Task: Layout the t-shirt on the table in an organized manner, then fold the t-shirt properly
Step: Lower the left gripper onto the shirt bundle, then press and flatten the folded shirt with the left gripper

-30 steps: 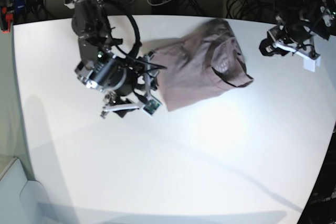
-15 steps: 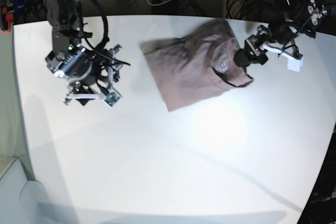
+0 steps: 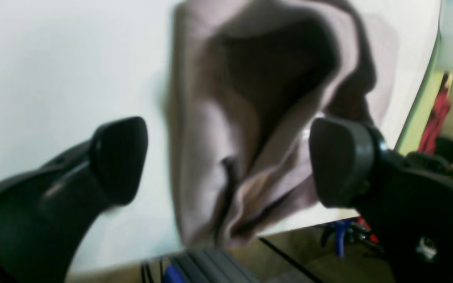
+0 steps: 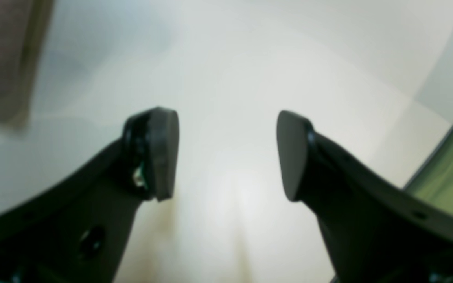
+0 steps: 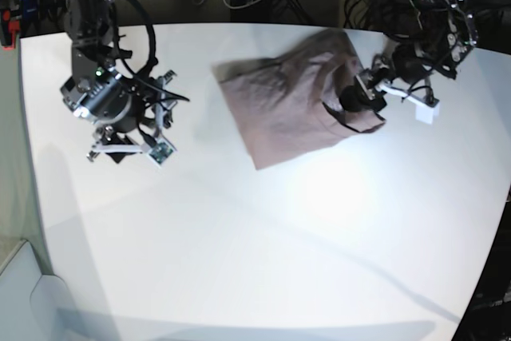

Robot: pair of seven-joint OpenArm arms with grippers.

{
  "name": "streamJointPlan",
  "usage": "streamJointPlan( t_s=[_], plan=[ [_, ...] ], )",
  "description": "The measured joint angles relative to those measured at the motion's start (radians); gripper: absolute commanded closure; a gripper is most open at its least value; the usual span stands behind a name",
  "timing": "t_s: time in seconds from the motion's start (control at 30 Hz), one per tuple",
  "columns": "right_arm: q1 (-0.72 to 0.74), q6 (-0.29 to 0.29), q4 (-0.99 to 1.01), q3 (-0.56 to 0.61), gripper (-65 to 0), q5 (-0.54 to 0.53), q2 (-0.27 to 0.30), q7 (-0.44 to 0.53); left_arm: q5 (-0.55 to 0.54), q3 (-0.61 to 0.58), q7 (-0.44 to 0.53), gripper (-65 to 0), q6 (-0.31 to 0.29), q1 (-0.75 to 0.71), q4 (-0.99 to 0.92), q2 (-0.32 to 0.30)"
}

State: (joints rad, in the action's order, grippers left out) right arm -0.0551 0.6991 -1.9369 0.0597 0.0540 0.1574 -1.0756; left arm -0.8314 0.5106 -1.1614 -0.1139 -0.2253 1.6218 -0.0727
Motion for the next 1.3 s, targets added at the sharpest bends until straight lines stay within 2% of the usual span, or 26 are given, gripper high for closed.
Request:
streamJointPlan(
  t_s=[0.07,0.13,0.17,0.23,0.33,0.37,0.47,0.5,0.57,0.73,0.93,1.1,1.3],
  plan=[
    [0.003,0.000,0.000,0.000,-35.8,0.000,0.000,0.003,0.027,-0.031,0.017,-63.4,-0.030,0.029,-0.034,0.001],
    [0.004,0.000,0.000,0.000,-35.8,0.000,0.000,0.003,0.042,-0.061,0.078,-57.2,-0.071,0.043,-0.074,0.000],
    [0.006,0.000,0.000,0.000,-35.7,0.001,0.000,0.004,0.056,-0.082,0.120,-50.8,-0.087,0.047,-0.092,-0.002],
    [0.017,0.000,0.000,-0.001,-35.6,0.000,0.001,0.000,0.082,-0.138,0.180,-34.2,-0.106,0.062,-0.140,-0.014],
    [0.035,0.000,0.000,-0.058,-35.6,-0.010,0.012,0.010,0.144,-0.205,0.208,-5.0,-0.118,0.119,-0.220,-0.015],
    [0.037,0.000,0.000,-0.087,-35.6,-0.006,0.015,0.005,0.152,-0.219,0.213,0.0,-0.121,0.136,-0.239,-0.014],
    [0.053,0.000,0.000,-0.180,-35.6,-0.001,0.023,-0.003,0.219,-0.278,0.222,-1.8,-0.127,0.192,-0.280,-0.014],
    [0.056,0.000,-0.001,-0.214,-35.6,-0.005,0.026,0.000,0.252,-0.312,0.222,-0.3,-0.127,0.211,-0.282,-0.015],
    [0.063,0.000,-0.001,-0.277,-35.6,-0.007,0.053,0.003,0.355,-0.406,0.223,-0.1,-0.125,0.268,-0.290,-0.018],
    [0.053,0.000,-0.013,-0.377,-35.6,-0.009,0.080,-0.001,0.519,-0.721,0.214,-0.2,-0.108,0.419,-0.309,-0.102],
    [0.048,0.000,-0.015,-0.463,-35.6,-0.003,0.077,-0.001,0.624,-1.152,0.334,-0.1,-0.091,0.612,-0.336,-0.207],
    [0.020,0.000,-0.016,-0.491,-35.6,-0.003,0.077,-0.004,0.692,-1.381,0.422,-0.1,-0.092,0.737,-0.337,-0.191],
    [0.021,0.000,-0.021,-0.489,-35.5,-0.003,0.075,0.000,0.811,-1.558,0.439,-0.1,-0.097,0.821,-0.389,-0.050]
  ],
)
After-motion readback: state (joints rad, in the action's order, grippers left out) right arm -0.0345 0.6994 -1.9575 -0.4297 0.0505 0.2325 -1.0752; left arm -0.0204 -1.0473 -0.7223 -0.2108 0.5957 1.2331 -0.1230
